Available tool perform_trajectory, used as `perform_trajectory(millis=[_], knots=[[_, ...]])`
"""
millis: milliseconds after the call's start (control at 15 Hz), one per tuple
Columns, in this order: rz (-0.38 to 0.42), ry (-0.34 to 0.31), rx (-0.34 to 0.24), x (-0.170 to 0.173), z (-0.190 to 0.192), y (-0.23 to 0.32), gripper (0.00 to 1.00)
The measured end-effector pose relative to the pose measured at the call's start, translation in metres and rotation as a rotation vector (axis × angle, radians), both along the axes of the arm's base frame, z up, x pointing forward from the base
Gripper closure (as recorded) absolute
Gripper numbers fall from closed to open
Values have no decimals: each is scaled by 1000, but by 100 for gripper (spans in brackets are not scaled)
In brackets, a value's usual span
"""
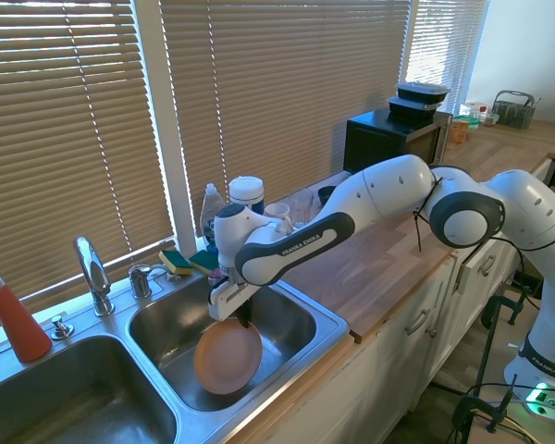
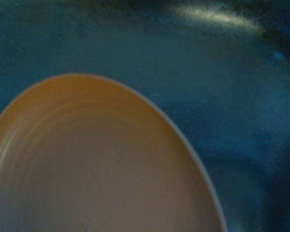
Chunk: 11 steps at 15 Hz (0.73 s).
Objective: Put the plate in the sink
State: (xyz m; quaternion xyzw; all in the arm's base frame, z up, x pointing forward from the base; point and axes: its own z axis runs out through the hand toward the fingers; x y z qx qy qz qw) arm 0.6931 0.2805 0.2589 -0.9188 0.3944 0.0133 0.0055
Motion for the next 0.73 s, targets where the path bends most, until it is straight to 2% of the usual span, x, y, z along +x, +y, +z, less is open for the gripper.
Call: perform_trajectory(millis=[400, 733], knots=[[-5, -22, 4, 2, 14, -3, 0], [-19, -82, 16, -22, 86, -24, 0]])
